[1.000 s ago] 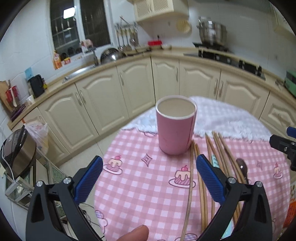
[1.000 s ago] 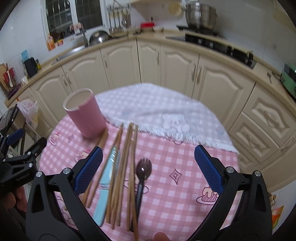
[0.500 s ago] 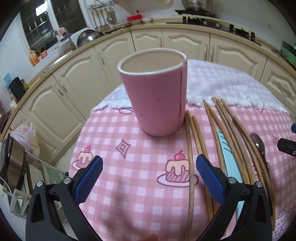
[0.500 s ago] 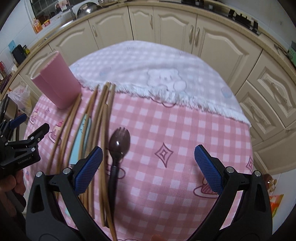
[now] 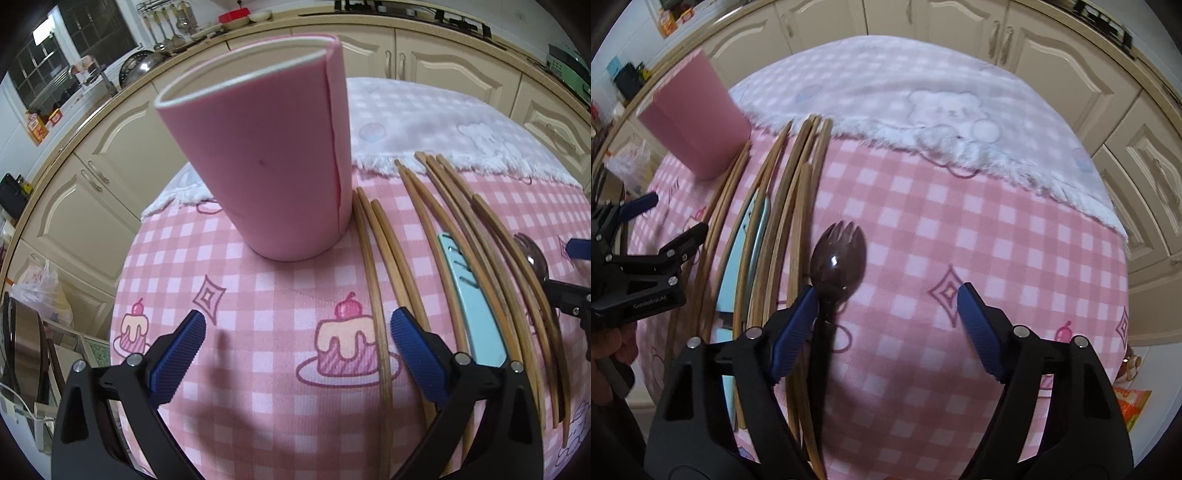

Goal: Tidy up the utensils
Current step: 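Grasp a wooden chopstick with the left tool while the right tool grasps the dark spoon-fork, then lift chopstick and spoon-fork over the pink cup and release both inside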

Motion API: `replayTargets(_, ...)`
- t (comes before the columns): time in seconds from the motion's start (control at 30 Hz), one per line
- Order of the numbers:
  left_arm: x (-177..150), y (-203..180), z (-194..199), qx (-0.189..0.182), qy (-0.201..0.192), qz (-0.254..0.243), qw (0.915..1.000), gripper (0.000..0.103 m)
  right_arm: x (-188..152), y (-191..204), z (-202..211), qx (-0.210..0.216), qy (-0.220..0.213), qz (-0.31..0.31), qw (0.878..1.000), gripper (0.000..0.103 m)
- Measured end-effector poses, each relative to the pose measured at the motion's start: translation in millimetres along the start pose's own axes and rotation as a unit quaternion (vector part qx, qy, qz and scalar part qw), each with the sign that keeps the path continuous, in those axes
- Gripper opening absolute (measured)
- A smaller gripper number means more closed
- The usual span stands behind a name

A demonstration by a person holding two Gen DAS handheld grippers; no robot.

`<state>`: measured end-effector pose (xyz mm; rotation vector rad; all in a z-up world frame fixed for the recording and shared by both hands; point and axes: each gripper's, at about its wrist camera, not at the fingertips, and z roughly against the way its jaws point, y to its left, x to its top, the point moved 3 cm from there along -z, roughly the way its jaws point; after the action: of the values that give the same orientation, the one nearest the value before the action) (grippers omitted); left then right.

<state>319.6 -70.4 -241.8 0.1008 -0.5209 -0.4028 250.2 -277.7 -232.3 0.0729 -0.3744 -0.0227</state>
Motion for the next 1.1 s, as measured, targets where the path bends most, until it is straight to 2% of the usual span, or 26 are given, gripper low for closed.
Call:
replayTargets(0.1, 0.4, 1.0, -1.5, -0.018, 0.005, -0.002, 0.9998, 0.092, 3.8, 3.0, -3.2, -0.007, 0.003, 0.004, 1.0, 0.076)
replayTargets(0.27, 6.5, 0.4, -3.3, -0.06, 0.017, 0.0, 0.998, 0.069, 10.8, 14.3, -9.6, -0.022, 0.009, 0.025, 0.999, 0.071)
replayTargets(0.3, 7.7, -1.2, -3.0, -0.073, 0.019, 0.002, 0.9972, 0.059, 12.2, 17.4, -10.3, -0.022, 0.007, 0.032, 0.999, 0.067)
replayTargets(0.33, 8.8, -3.1, -2.7, -0.082, 0.019, 0.002, 0.9965, 0.047, 13.6, 18.5, -9.8, -0.019, 0.005, 0.036, 0.999, 0.052)
replayTargets(0.37, 10.5, -6.4, -1.6, -0.092, 0.018, -0.002, 0.9956, 0.041, 15.5, 20.4, -8.4, -0.015, -0.001, 0.042, 0.999, 0.041)
replayTargets(0.4, 12.3, -9.6, -0.6, -0.097, 0.017, -0.007, 0.9951, 0.025, 16.9, 20.8, -6.8, -0.013, -0.006, 0.043, 0.999, 0.034)
replayTargets(0.43, 14.3, -12.7, 0.0, -0.102, 0.017, -0.01, 0.9946, 0.008, 18.0, 22.3, -7.5, -0.011, -0.005, 0.042, 0.999, 0.034)
replayTargets(0.63, 11.7, -15.2, 7.0, -0.12, 0.013, 0.004, 0.9926, 0.005, 15.6, 6.9, 1.8, 0.03, -0.03, 0.019, 0.999, 0.033)
replayTargets(0.73, 6.2, -15.6, 17.8, -0.122, -0.004, 0.01, 0.9925, 0.005, 14.2, -2.3, 12.1, 0.046, -0.053, 0.007, 0.998, 0.033)
replayTargets(0.9, 5.9, -17.3, 50.2, -0.141, -0.06, 0.015, 0.9881, 0.005, 17.5, -14.4, 35.4, 0.066, -0.107, -0.008, 0.992, 0.033)
replayTargets(1.1, 10.5, -10.9, 90.5, -0.155, -0.145, 0.047, 0.976, 0.005, 15.1, -13.6, 54.0, 0.078, -0.154, -0.015, 0.985, 0.033)
